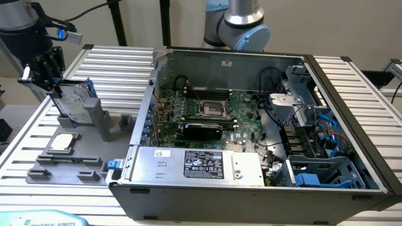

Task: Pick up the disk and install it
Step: 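Pick up the disk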

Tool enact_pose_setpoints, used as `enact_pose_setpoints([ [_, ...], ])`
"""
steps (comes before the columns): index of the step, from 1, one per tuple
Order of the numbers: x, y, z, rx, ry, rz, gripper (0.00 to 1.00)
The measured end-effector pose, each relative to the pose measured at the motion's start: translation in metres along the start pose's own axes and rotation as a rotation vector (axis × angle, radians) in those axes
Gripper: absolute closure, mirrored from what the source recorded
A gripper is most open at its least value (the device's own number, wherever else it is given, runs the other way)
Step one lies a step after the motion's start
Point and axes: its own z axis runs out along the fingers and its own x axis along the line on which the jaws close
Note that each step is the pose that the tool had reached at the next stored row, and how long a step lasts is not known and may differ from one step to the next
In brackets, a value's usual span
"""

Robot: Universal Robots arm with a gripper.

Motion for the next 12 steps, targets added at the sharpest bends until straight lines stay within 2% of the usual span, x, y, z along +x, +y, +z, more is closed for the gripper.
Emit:
enact_pose_setpoints([
  [12, 0.0057, 0.0000, -0.0001, -0.0001, 0.0000, 0.000, 0.67],
])
